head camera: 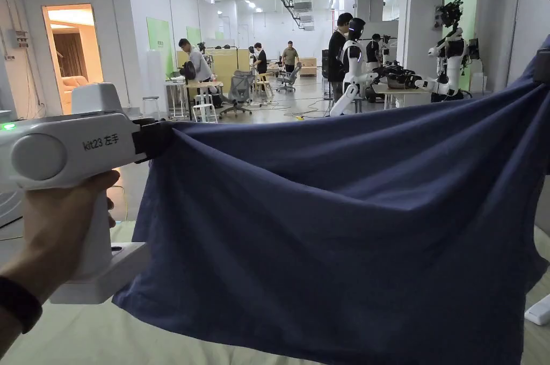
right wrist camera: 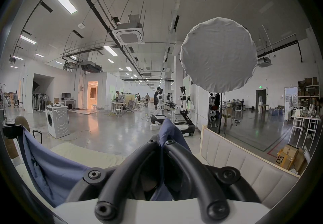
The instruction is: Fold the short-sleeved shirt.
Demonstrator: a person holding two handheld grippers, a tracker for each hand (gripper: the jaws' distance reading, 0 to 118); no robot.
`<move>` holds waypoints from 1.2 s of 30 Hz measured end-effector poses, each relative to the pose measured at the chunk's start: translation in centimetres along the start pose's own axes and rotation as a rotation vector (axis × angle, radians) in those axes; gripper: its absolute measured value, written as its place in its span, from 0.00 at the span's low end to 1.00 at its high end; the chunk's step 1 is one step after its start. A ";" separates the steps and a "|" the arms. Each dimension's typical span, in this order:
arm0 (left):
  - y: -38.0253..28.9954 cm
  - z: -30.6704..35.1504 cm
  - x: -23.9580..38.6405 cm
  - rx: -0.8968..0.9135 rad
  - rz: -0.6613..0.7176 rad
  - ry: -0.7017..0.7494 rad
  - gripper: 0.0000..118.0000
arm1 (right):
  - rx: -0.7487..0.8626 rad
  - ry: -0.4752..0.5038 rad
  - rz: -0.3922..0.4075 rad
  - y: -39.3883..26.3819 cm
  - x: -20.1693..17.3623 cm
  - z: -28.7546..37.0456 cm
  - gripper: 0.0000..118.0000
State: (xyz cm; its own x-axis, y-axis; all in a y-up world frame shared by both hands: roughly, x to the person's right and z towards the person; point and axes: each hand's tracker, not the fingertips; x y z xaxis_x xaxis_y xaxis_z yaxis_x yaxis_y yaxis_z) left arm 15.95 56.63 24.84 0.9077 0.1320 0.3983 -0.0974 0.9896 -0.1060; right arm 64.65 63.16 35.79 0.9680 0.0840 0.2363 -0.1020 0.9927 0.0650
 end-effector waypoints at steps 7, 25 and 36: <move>-1.4 -7.7 -0.5 -0.036 -0.015 0.058 0.07 | 0.003 -0.037 0.048 -1.6 -2.0 -6.6 0.02; -8.9 -20.6 -1.0 -0.117 -0.082 0.141 0.07 | -0.070 -0.117 0.005 -6.9 -2.1 -19.0 0.02; -28.5 -18.2 -3.0 -0.390 0.084 0.062 0.07 | -0.381 -0.025 -0.281 -25.5 -1.0 -12.0 0.02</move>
State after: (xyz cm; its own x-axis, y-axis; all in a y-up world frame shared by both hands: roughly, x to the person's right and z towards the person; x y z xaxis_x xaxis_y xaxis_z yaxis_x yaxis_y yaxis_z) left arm 23.46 27.02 10.07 0.9271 0.1959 0.3195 -0.0207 0.8780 -0.4782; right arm 69.05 38.80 22.23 0.9399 -0.1896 0.2841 0.2586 0.9384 -0.2293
